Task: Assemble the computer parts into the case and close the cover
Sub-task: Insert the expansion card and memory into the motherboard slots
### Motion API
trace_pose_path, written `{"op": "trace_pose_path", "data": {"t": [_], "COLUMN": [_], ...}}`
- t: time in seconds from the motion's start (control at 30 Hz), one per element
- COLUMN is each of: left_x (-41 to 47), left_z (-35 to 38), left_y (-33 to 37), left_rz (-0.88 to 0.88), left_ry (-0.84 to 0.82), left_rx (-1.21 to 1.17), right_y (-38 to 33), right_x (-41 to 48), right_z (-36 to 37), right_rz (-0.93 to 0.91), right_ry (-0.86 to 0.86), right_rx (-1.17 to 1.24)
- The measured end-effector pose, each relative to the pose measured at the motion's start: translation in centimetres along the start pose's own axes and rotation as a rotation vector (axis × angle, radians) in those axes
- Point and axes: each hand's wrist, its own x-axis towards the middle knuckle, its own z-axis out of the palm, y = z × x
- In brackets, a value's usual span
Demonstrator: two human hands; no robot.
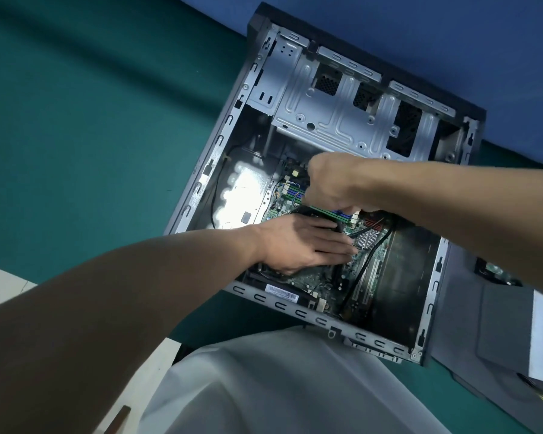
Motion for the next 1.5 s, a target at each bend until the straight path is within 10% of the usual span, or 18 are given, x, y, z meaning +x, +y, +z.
{"op": "trace_pose_path", "data": {"t": [0.23,0.53,0.87,1.2,1.5], "left_x": [0.0,0.1,0.1,0.1,0.1], "left_z": [-0.4,0.1,0.2,0.7,0.7], "left_y": [-0.3,-0.1,0.2,-0.2,-0.4], "left_rz": [0.006,0.002,0.004,-0.002,0.042], "left_ry": [0.088,0.031,0.052,0.095,0.029], "left_rx": [-0.039,0.0,-0.006,-0.013,0.037], "right_y": [0.8,0.5,0.8,0.7,0.0], "right_x": [-1.4,0.0,-2.2,0.0,-2.2], "right_z": [-0.1,0.0,0.1,-0.6,0.4], "right_rz": [-0.518,0.066,-0.604,0.037,-0.5], "right_ry": [0.221,0.051,0.195,-0.063,0.235], "right_rx": [-0.715,0.125,-0.834,0.249,-0.78]}}
